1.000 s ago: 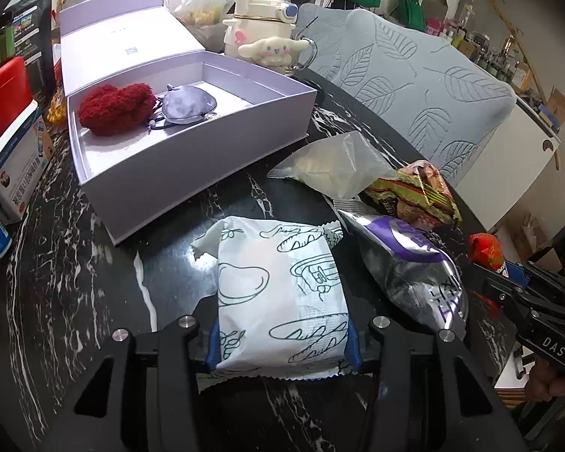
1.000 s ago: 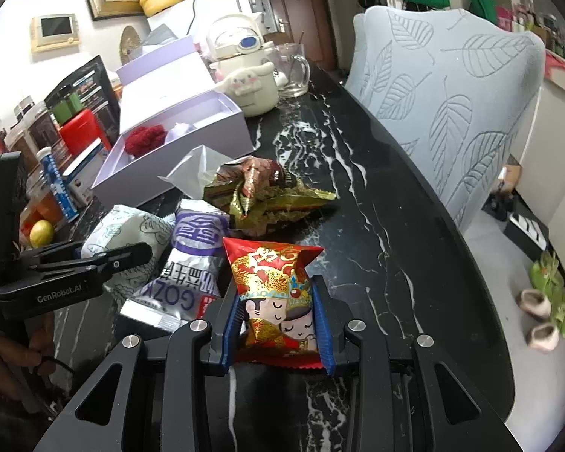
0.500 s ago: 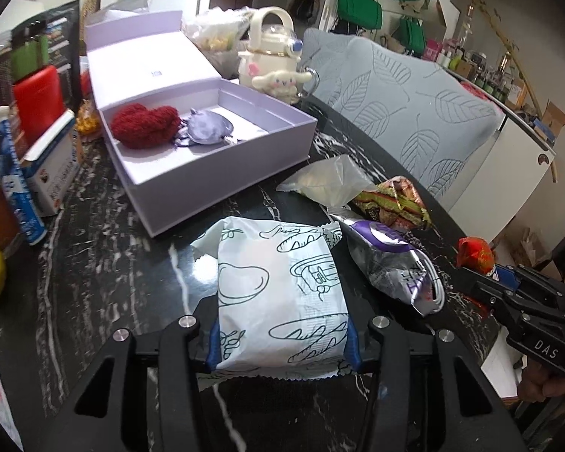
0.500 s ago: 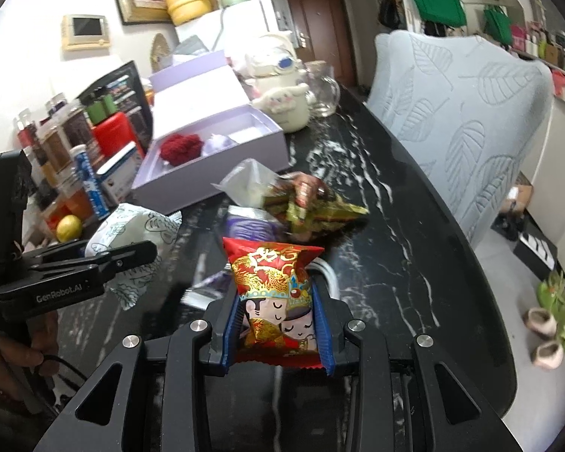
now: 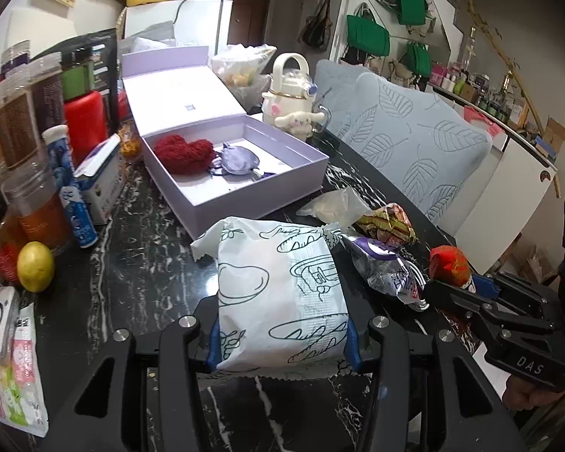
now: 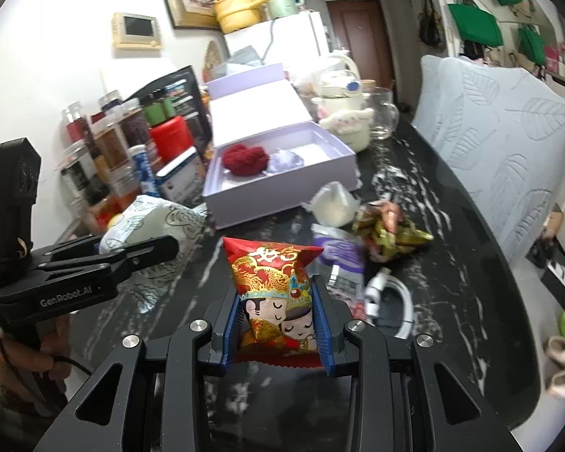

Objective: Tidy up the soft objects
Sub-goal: 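Carry the snack pack and candy bag with both grippers into the box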

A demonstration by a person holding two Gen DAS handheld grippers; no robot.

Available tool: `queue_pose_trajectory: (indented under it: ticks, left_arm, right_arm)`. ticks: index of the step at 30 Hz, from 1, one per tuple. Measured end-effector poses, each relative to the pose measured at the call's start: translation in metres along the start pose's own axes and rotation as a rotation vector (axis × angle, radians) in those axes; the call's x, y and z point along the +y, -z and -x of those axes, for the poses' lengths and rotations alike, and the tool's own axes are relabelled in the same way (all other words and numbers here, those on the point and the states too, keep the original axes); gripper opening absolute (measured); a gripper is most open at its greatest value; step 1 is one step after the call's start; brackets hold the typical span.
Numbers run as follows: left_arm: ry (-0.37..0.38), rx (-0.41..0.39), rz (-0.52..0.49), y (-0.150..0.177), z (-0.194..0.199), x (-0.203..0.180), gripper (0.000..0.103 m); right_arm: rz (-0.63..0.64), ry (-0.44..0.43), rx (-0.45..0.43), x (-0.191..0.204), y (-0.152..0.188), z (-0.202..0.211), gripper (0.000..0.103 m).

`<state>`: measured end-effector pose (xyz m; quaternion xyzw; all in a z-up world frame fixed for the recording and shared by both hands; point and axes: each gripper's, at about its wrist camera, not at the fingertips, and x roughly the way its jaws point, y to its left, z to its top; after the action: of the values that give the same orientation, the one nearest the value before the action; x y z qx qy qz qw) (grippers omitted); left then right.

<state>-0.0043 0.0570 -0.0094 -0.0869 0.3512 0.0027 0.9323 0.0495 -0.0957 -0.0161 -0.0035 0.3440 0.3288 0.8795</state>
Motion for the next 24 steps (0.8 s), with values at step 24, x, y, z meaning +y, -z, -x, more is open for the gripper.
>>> queue_pose_trajectory:
  ticks: [24]
  left_arm:
    - [-0.018,-0.107,-0.008,-0.073,0.016,0.040,0.048]
  right_arm:
    - [0.080,-0.090,-0.074,0.034,-0.090,-0.025,0.033]
